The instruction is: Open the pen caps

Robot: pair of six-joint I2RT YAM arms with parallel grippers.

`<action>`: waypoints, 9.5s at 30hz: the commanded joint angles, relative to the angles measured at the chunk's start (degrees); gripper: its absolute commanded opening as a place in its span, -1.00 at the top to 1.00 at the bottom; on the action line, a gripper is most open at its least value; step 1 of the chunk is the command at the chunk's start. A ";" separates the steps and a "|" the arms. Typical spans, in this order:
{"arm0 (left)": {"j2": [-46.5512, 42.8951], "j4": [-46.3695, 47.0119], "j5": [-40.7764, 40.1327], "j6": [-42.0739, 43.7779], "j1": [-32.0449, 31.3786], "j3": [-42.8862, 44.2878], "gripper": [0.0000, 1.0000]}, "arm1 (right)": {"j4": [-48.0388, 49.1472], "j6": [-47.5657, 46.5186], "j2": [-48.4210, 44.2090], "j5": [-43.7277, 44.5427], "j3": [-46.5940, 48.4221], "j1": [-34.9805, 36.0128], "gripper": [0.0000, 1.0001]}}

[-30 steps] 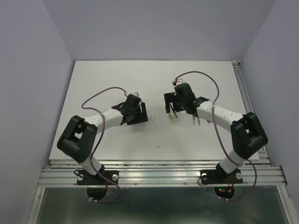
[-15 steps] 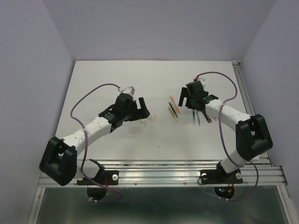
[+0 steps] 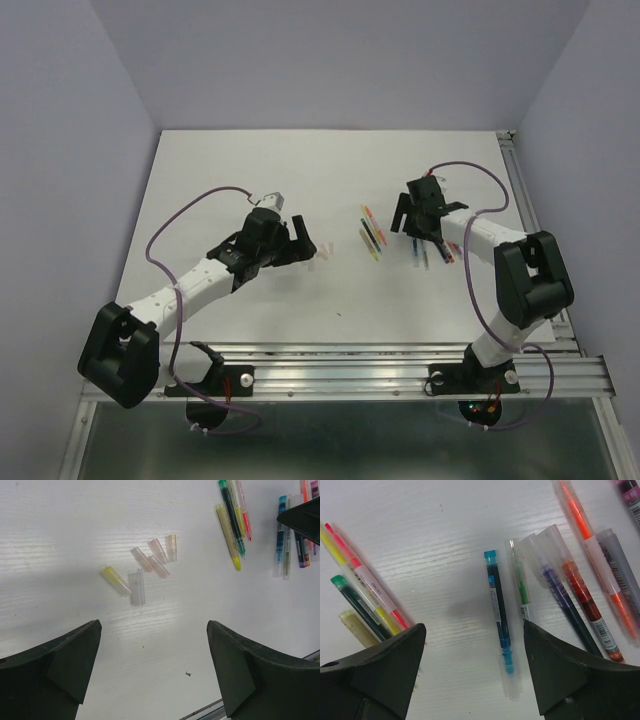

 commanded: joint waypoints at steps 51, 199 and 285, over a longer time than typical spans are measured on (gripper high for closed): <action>6.03 16.67 9.10 2.75 -18.66 7.79 -0.98 | 42.87 22.88 -29.83 -30.34 -26.59 12.01 0.99; 28.28 -8.29 -4.79 7.93 2.34 24.40 -0.24 | 4.47 8.38 -26.32 17.32 -12.79 13.78 -1.00; 12.27 17.73 15.34 4.68 -17.96 11.92 -0.51 | 37.87 33.61 -40.99 12.12 -33.10 23.88 0.99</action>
